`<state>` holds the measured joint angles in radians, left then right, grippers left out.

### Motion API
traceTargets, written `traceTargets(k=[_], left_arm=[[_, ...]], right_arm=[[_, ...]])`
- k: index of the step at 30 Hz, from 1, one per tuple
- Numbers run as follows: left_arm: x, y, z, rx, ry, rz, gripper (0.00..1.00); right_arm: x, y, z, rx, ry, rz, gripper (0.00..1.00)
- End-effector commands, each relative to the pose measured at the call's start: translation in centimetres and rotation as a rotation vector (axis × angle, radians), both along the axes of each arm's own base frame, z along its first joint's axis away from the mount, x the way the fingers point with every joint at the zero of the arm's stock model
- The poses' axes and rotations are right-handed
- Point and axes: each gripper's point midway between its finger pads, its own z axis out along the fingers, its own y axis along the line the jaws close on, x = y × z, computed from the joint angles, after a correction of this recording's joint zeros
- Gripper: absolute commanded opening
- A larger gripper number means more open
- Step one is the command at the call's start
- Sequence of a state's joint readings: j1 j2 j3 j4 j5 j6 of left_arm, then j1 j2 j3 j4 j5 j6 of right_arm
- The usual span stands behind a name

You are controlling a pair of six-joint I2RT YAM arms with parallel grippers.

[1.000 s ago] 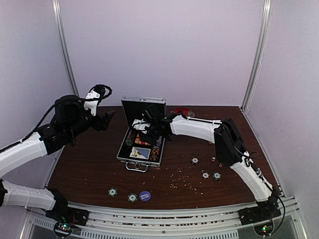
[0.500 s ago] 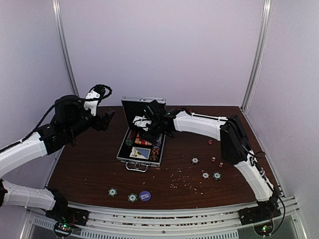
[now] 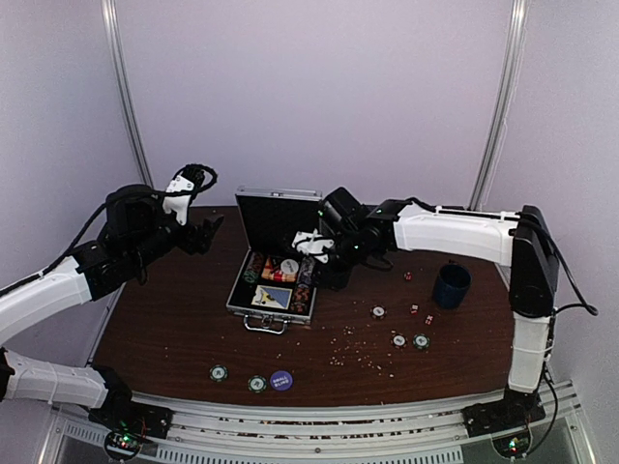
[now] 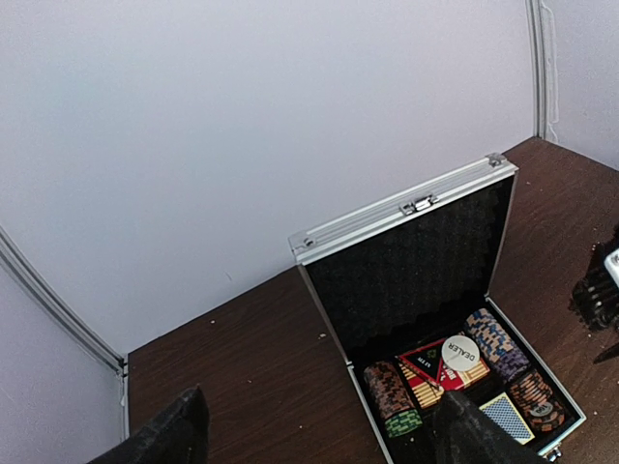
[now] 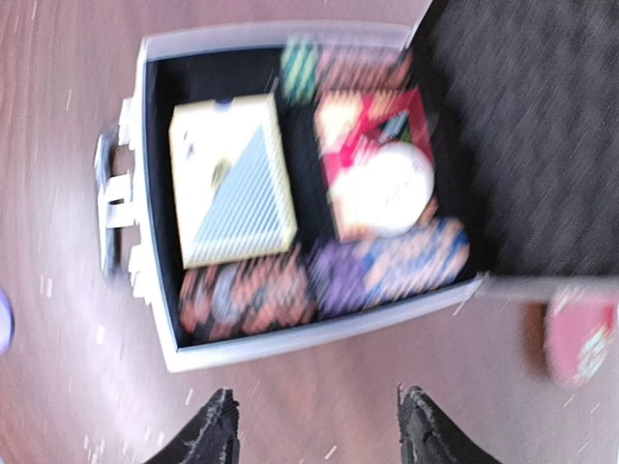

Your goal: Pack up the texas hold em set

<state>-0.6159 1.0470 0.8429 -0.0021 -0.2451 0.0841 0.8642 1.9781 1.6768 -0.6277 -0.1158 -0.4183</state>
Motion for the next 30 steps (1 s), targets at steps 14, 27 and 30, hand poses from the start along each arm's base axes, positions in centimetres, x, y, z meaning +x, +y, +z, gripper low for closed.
traceTargets(k=[14,27,30], left_arm=[[0.2,-0.1,1.8,-0.026,-0.044,-0.007,0.82],[0.2,-0.1,1.7,-0.025,-0.040,-0.006,0.82],[0.2,-0.2,1.6,-0.023,-0.039,-0.007,0.82]], right_arm=[[-0.2,-14.3,-6.5,-0.150,0.239,-0.256,0.50],[7.5,-22.3,-7.8,-0.173,0.250,-0.588,0.46],[8.0,-23.5,-8.8,-0.181,0.287,-0.621,0.45]])
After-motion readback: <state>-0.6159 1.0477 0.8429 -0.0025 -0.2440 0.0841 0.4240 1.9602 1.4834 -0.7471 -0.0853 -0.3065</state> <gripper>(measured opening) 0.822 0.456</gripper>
